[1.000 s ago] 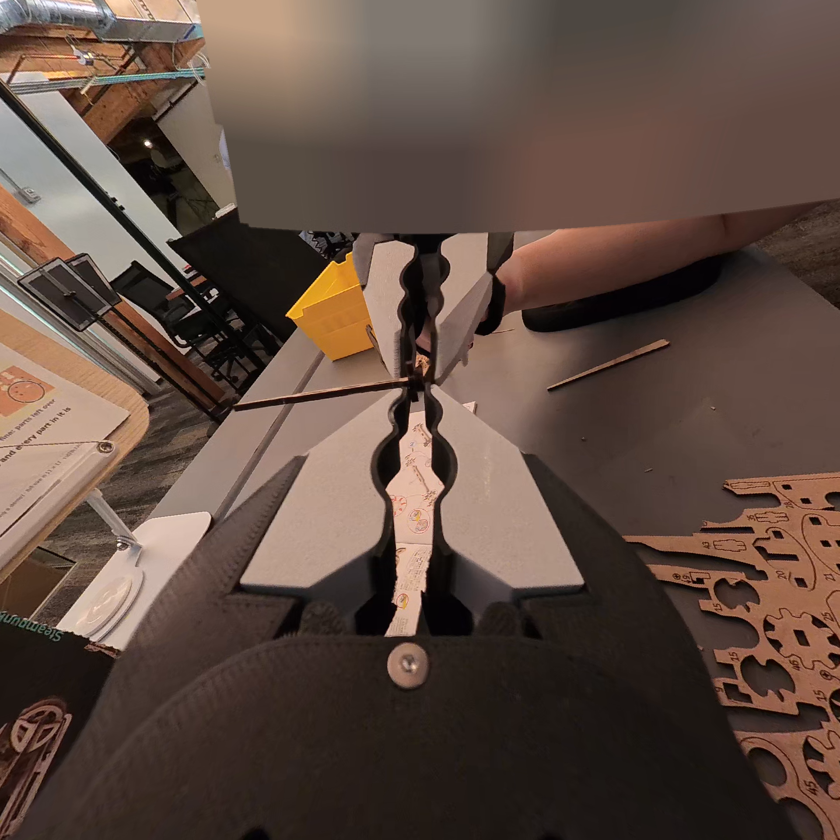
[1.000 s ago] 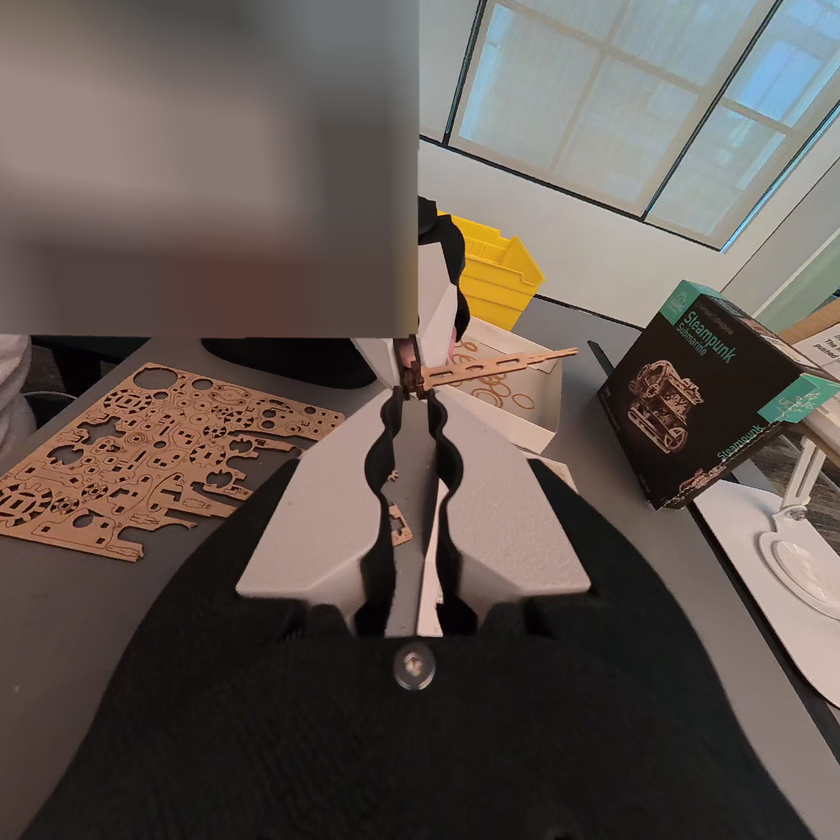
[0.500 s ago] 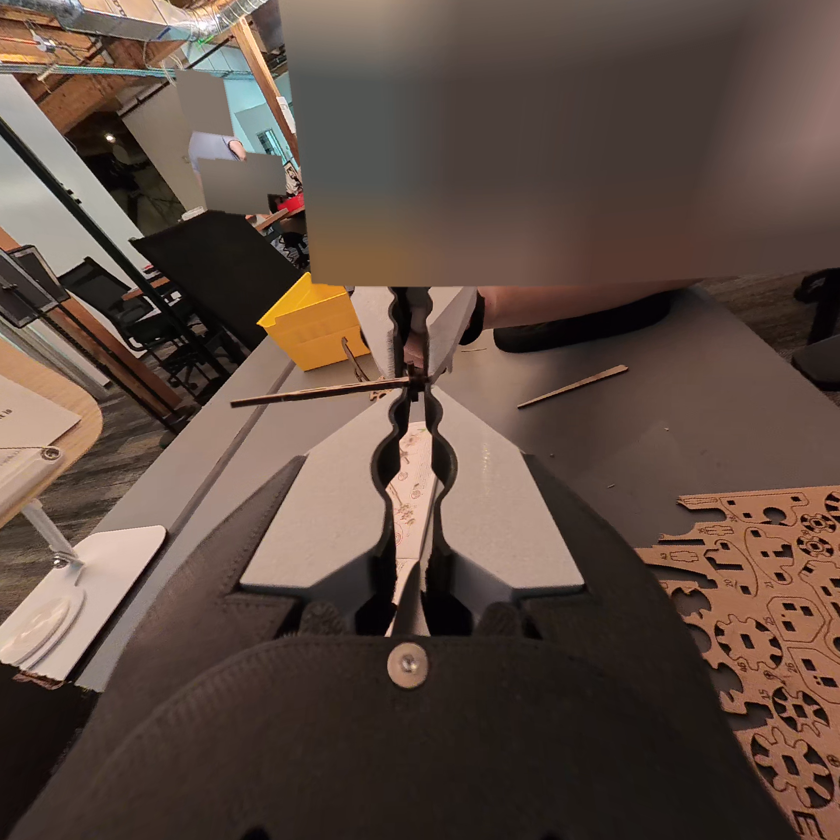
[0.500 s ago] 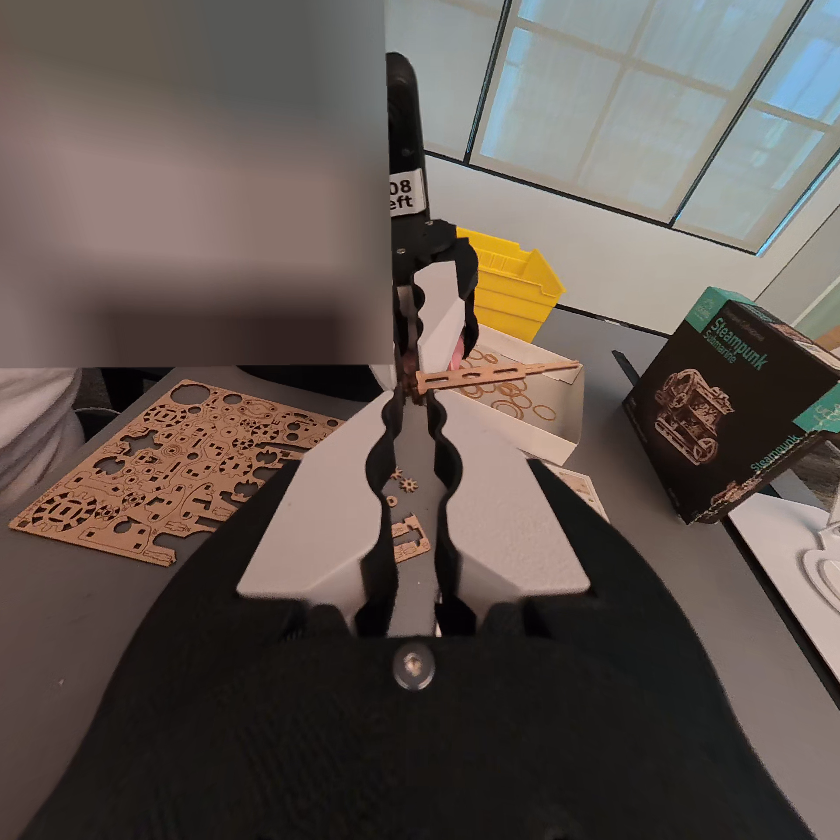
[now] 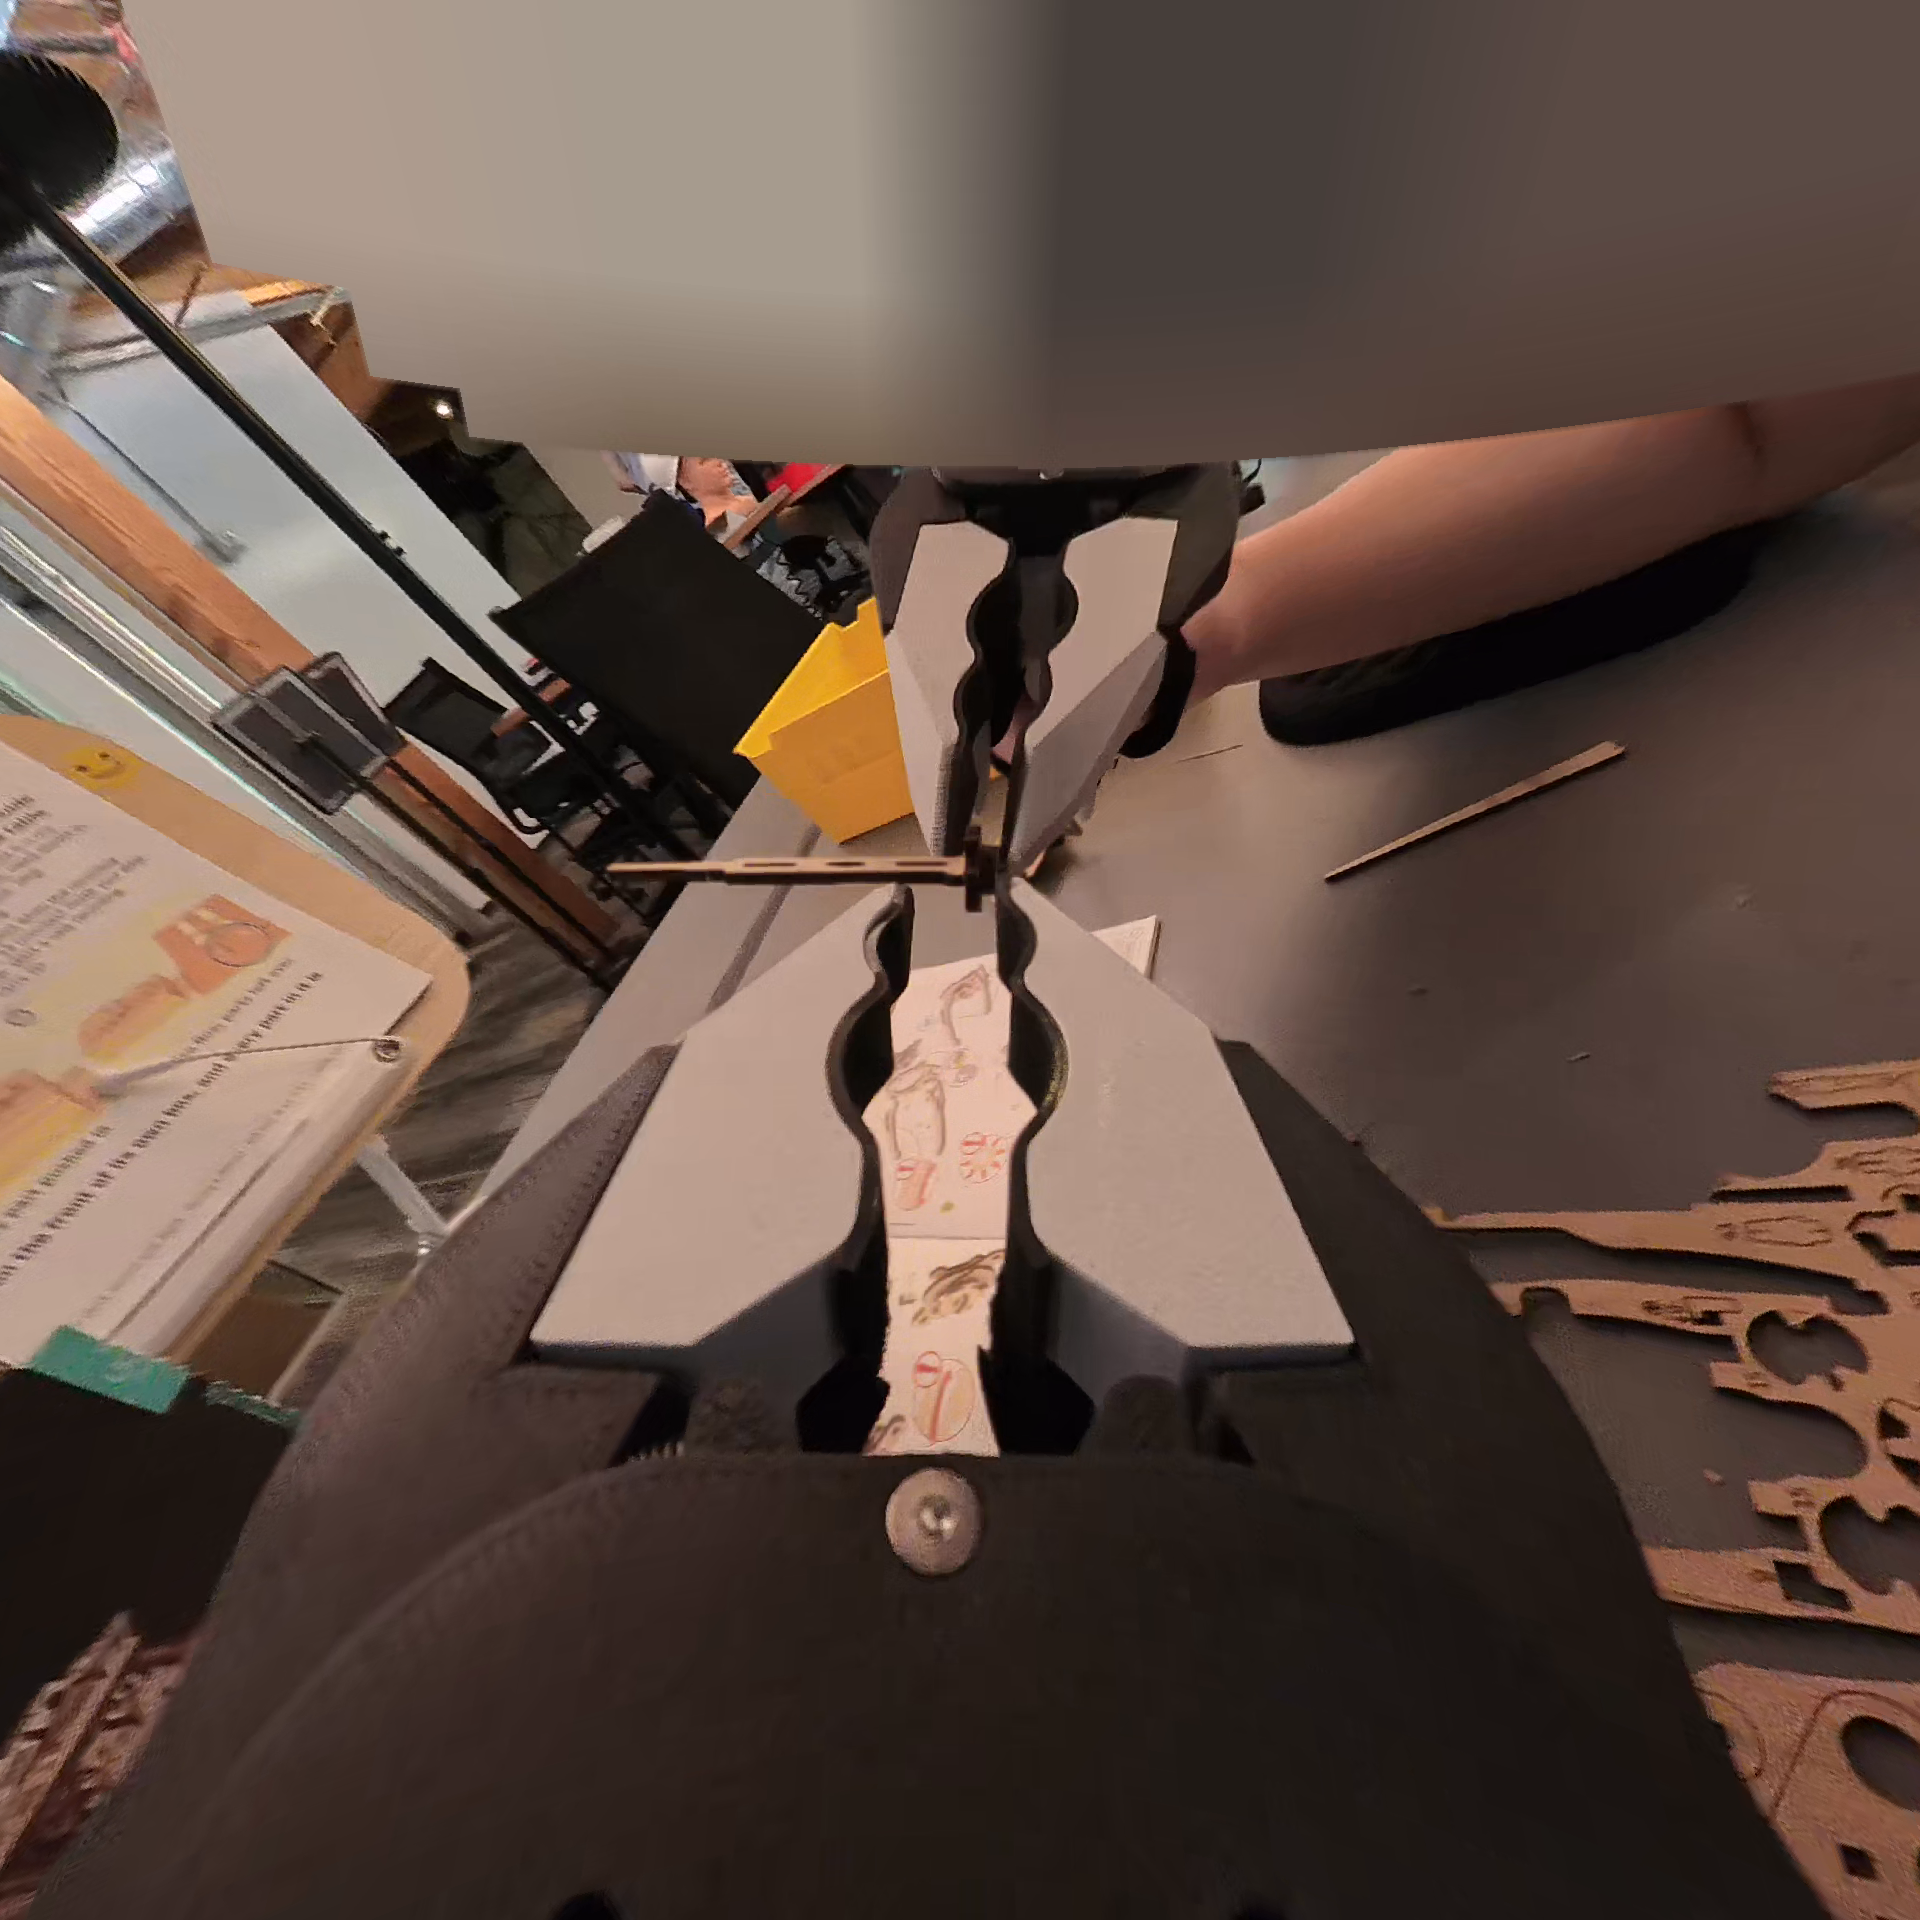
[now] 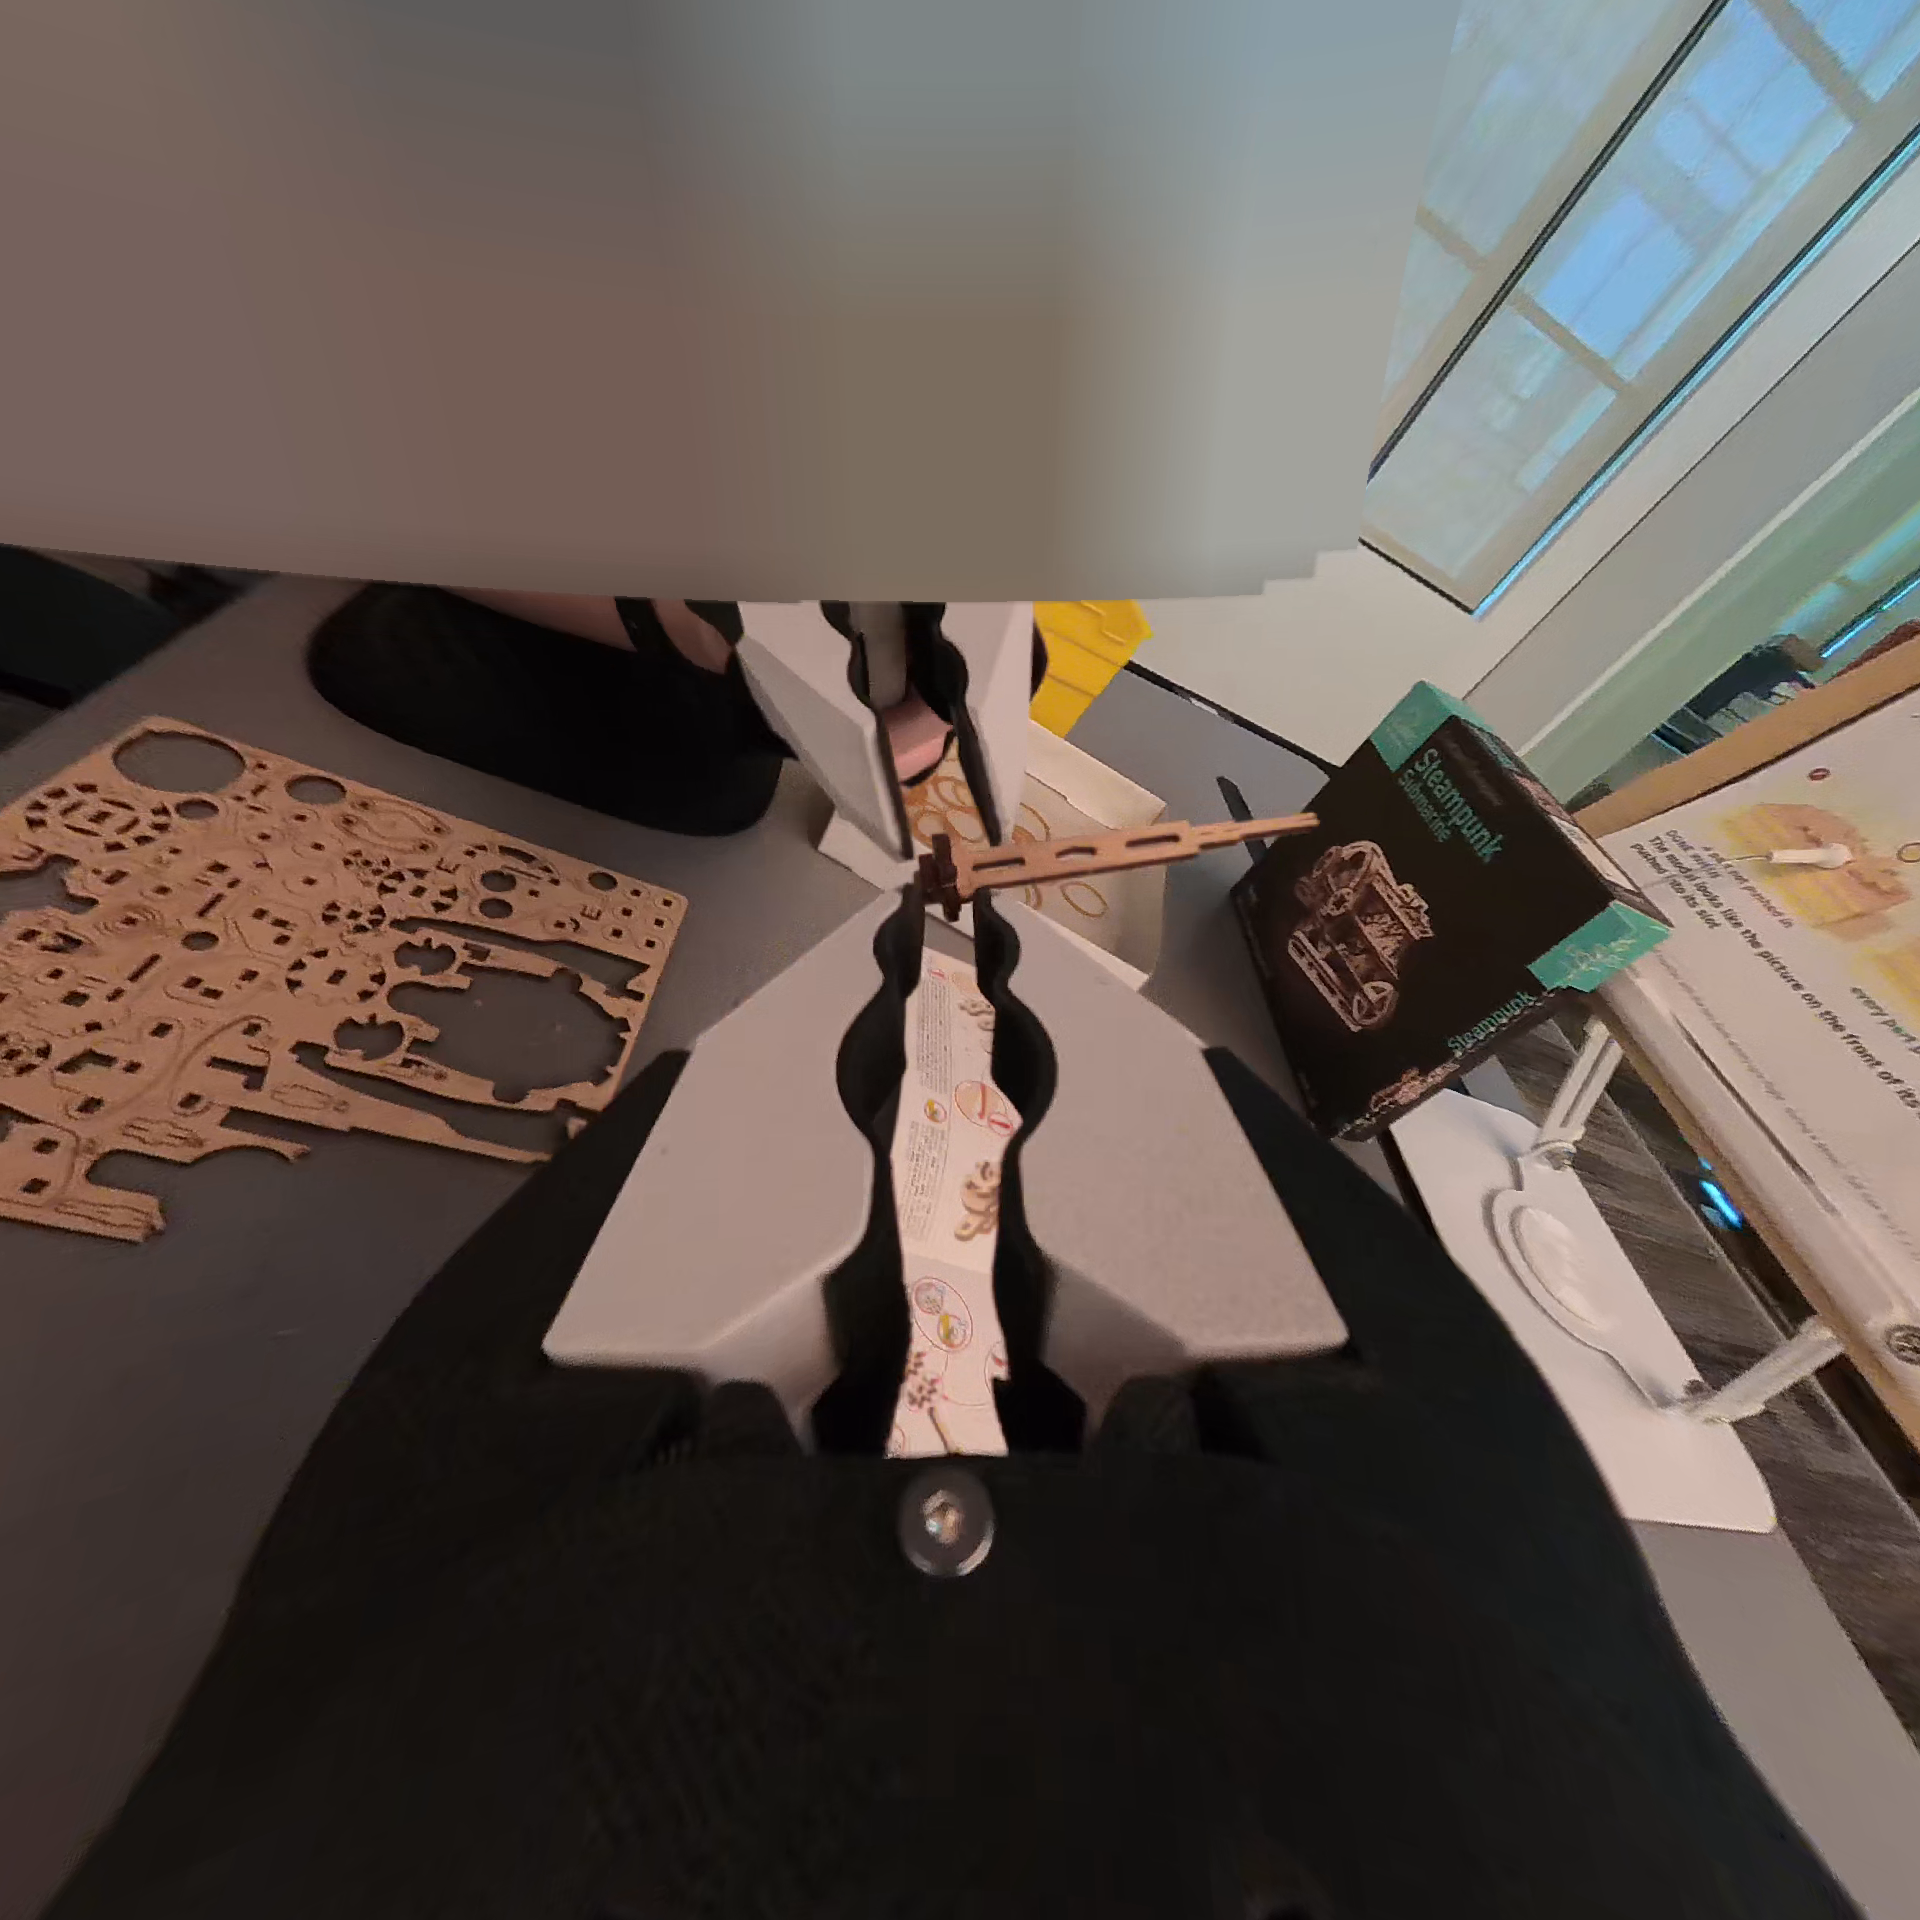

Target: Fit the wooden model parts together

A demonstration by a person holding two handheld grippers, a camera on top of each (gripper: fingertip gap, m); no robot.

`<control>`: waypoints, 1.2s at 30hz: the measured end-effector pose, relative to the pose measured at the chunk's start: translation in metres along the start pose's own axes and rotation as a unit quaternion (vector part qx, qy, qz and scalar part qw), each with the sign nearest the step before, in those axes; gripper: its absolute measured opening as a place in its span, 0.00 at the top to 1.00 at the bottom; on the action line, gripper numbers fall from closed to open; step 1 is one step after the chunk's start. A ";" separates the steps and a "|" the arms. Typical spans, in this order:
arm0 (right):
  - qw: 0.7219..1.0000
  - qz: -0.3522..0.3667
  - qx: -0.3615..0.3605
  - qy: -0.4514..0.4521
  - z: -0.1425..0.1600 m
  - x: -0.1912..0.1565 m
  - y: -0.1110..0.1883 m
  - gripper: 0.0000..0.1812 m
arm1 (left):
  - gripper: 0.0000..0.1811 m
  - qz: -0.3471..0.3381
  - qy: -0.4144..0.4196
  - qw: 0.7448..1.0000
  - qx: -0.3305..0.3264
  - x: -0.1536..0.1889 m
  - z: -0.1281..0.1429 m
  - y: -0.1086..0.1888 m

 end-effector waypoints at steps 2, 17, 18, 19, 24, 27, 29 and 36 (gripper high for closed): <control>1.000 0.002 -0.012 0.008 0.002 -0.001 -0.002 0.96 | 0.94 0.003 -0.019 1.000 -0.012 0.003 0.000 -0.001; 1.000 0.018 -0.016 0.016 0.003 -0.004 -0.004 0.96 | 0.96 0.005 -0.020 0.999 -0.027 0.004 0.003 -0.004; 1.000 0.019 -0.014 0.015 0.002 -0.005 -0.004 0.96 | 0.96 0.004 -0.017 1.000 -0.024 0.004 0.002 -0.004; 1.000 0.020 -0.013 0.016 0.002 -0.005 -0.004 0.96 | 0.96 0.004 -0.016 1.000 -0.023 0.004 0.002 -0.003; 0.999 0.022 -0.005 0.024 -0.001 -0.006 -0.003 0.96 | 0.96 -0.003 -0.014 1.000 -0.009 0.004 -0.001 -0.003; 0.999 0.022 -0.004 0.036 -0.002 -0.007 -0.002 0.96 | 0.96 0.001 -0.007 1.000 -0.002 0.004 -0.001 -0.003; 0.998 0.026 -0.004 0.057 -0.004 -0.009 -0.001 0.96 | 0.96 -0.001 -0.009 1.000 -0.002 0.005 -0.002 -0.003; 0.997 0.030 -0.009 0.076 -0.007 -0.013 -0.003 0.97 | 0.98 -0.005 -0.028 0.999 -0.016 0.009 0.000 -0.006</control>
Point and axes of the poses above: each gripper's, where its closed fingertips meet, y back along the fingers, z out of its underside, x = y × z across the jaws, the point moved 8 cm from there along y, back along the fingers, and after that the axes turned 10 degrees about -y, right-handed, at the moved point
